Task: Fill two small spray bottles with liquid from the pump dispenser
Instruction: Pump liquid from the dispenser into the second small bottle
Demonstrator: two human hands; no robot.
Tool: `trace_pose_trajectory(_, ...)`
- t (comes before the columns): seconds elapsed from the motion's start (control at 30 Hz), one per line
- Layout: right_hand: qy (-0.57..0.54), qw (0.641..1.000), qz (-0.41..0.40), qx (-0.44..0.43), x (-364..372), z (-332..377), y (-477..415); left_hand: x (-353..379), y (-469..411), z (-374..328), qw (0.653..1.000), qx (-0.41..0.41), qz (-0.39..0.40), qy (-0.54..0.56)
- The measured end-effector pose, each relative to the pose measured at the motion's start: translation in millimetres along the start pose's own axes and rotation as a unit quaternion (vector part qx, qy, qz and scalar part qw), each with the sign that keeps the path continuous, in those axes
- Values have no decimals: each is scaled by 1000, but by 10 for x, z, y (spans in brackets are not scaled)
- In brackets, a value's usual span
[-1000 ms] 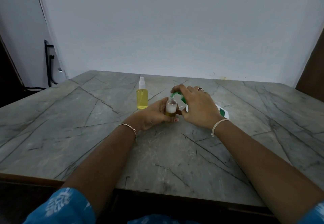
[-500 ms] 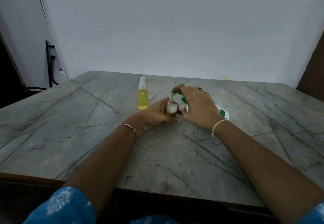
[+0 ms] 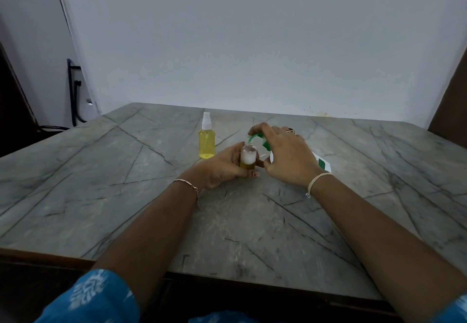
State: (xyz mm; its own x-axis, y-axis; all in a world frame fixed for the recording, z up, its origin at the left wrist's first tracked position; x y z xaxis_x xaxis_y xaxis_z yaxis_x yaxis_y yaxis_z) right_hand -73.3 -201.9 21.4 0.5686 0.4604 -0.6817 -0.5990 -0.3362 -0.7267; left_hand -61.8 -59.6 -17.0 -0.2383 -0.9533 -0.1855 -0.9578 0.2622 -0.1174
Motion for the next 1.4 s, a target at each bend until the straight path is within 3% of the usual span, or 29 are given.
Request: trace_pose_trajectory(1.4, 21, 1000, -6, 1, -7, 18, -3, 27, 25, -51, 1000, 14, -8, 0)
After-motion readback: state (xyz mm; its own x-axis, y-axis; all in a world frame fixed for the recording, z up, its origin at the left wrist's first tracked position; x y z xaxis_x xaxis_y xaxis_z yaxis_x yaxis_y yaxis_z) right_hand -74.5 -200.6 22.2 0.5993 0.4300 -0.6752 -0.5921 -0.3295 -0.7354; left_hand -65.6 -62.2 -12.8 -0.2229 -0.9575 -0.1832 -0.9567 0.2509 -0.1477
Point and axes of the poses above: each hand's wrist, its own y-axis away from the middle knuckle, its own x-axis out of the palm, z = x × y, the point moved 4 cm from there along -y, towards the middle knuckle, and after that the axes turned 12 degrees about -z, right-handed, at the moved point
